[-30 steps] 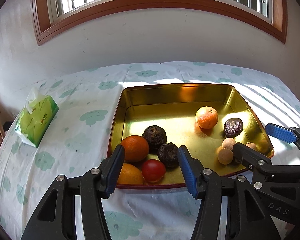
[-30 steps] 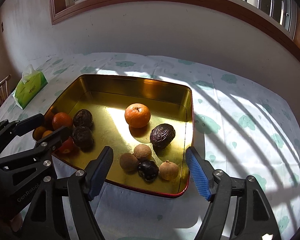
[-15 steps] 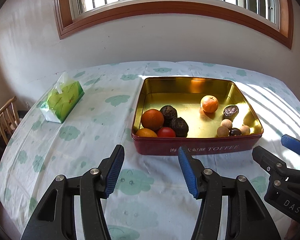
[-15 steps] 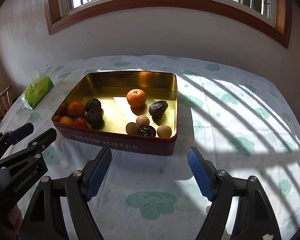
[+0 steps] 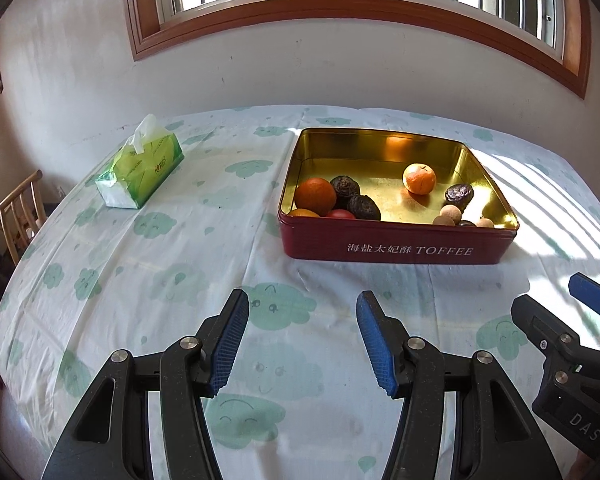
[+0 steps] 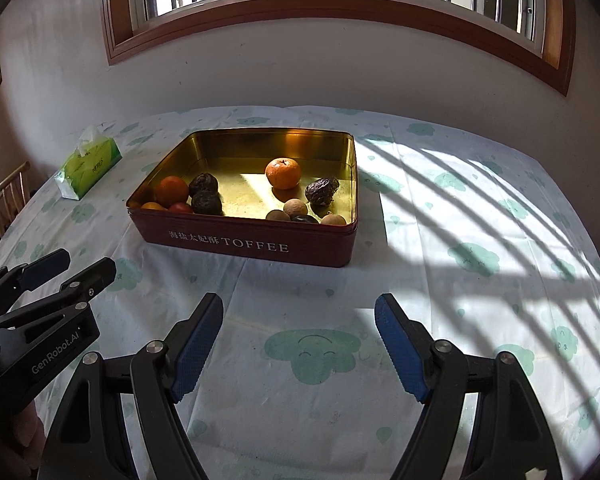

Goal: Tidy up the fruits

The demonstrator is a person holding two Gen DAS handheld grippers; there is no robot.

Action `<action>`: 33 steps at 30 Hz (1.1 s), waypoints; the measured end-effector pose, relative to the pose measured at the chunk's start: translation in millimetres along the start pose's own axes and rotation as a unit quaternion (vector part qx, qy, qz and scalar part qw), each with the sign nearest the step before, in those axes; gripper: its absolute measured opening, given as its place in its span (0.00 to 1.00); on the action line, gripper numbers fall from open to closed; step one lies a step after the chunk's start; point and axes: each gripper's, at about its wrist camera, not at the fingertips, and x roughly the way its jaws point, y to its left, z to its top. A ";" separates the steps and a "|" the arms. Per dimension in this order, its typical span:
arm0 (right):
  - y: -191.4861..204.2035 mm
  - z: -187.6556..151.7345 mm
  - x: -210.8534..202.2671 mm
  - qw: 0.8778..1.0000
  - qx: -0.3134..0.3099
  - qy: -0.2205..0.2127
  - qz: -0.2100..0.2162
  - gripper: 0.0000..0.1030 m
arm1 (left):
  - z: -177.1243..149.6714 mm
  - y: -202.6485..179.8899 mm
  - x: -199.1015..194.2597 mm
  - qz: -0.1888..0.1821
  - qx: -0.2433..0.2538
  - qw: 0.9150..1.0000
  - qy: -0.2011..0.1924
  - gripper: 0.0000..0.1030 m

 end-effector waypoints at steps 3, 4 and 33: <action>3.6 -1.8 -2.7 1.000 -0.005 -0.001 0.002 0.73 | -2.4 0.2 -1.9 -0.003 -0.002 1.000 0.001 0.56; 4.5 -2.0 -3.5 1.000 -0.006 -0.002 0.001 0.73 | -2.9 0.3 -2.9 -0.003 -0.002 1.000 0.000 0.56; 7.5 -10.9 -1.8 1.000 -0.006 0.006 -0.004 0.73 | -8.9 -0.6 -3.9 -0.007 -0.004 1.000 0.008 0.56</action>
